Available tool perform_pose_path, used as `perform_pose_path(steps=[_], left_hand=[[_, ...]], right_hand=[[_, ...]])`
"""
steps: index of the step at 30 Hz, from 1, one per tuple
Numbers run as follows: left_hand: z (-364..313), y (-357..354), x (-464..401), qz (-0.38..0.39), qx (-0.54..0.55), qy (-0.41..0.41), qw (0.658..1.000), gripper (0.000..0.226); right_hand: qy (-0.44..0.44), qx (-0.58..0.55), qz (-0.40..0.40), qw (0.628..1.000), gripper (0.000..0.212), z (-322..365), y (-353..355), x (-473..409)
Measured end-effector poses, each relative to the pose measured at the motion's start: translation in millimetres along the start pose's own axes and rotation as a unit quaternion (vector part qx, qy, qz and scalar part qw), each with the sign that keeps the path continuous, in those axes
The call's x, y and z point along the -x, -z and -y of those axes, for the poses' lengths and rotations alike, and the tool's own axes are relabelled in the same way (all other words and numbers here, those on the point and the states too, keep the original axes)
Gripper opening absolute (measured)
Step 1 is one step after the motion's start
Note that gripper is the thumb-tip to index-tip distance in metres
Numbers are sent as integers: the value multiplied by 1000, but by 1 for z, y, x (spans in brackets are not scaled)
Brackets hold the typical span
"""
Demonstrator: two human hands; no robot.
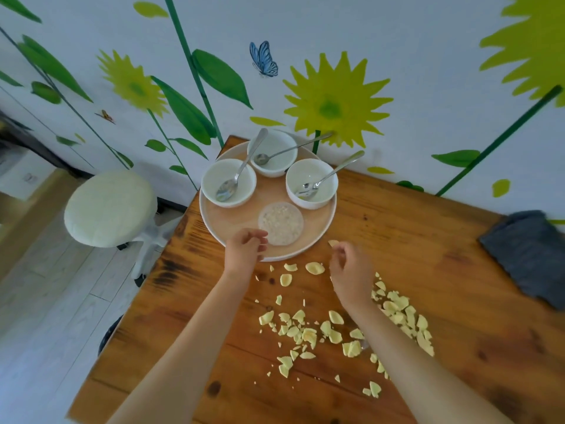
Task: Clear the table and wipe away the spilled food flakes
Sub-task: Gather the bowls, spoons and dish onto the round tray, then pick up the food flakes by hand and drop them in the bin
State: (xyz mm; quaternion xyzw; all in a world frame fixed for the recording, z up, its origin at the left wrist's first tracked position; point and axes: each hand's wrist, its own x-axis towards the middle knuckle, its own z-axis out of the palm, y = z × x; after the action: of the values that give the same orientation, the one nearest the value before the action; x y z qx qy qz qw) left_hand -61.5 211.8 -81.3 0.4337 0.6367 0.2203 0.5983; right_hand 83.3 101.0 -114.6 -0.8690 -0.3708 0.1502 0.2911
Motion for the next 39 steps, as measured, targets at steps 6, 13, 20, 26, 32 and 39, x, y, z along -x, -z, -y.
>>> perform_pose_path(steps=[6,13,20,26,32,39], left_hand=[[21,-8,47,47,18,3,999,36],[59,-9,96,28,79,79,993,33],[72,-7,114,19,107,104,989,31],[74,-29,130,73,110,124,983,30],[77,-55,146,157,198,231,939,28],[79,-40,145,106,223,261,933,17]], right_hand=[[178,256,191,931,50,-23,-4,32],[176,177,175,953,38,-6,-5,37],[171,86,84,978,15,-22,-3,60],[-199,-314,-56,927,3,-25,50,89],[-56,-238,146,959,8,-21,67,129],[-141,-28,18,989,6,-86,66,110]])
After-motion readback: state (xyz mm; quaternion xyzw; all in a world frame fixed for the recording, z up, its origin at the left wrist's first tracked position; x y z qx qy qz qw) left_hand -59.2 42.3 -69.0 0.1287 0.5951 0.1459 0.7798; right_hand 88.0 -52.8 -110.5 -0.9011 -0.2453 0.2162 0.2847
